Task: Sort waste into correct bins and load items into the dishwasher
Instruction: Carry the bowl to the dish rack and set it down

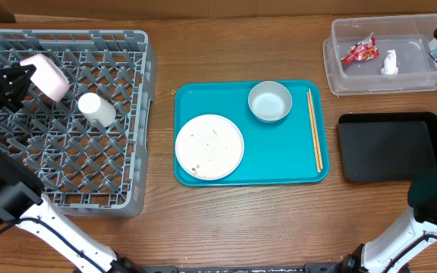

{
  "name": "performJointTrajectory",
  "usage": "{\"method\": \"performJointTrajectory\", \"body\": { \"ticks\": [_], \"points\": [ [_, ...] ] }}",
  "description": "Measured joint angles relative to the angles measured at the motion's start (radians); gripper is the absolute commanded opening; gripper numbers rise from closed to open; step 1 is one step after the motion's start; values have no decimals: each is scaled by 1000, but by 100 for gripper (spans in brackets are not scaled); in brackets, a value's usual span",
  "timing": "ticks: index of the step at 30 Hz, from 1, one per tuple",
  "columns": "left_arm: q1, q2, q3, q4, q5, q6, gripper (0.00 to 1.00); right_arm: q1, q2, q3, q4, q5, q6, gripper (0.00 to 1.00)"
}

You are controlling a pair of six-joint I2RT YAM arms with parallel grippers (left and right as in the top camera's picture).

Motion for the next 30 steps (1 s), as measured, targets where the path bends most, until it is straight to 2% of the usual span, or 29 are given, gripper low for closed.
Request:
{"method": "performJointTrajectory", "body": {
  "ticks": [13, 24, 30],
  "points": [
    [-6, 0, -11, 13, 10, 194, 4, 0, 0, 0, 0, 0, 0, 100],
    [-6, 0, -175, 87, 15, 225, 4, 0, 0, 0, 0, 0, -1, 100],
    [-6, 0, -193, 93, 16, 223, 5, 0, 0, 0, 0, 0, 0, 100]
  ]
}}
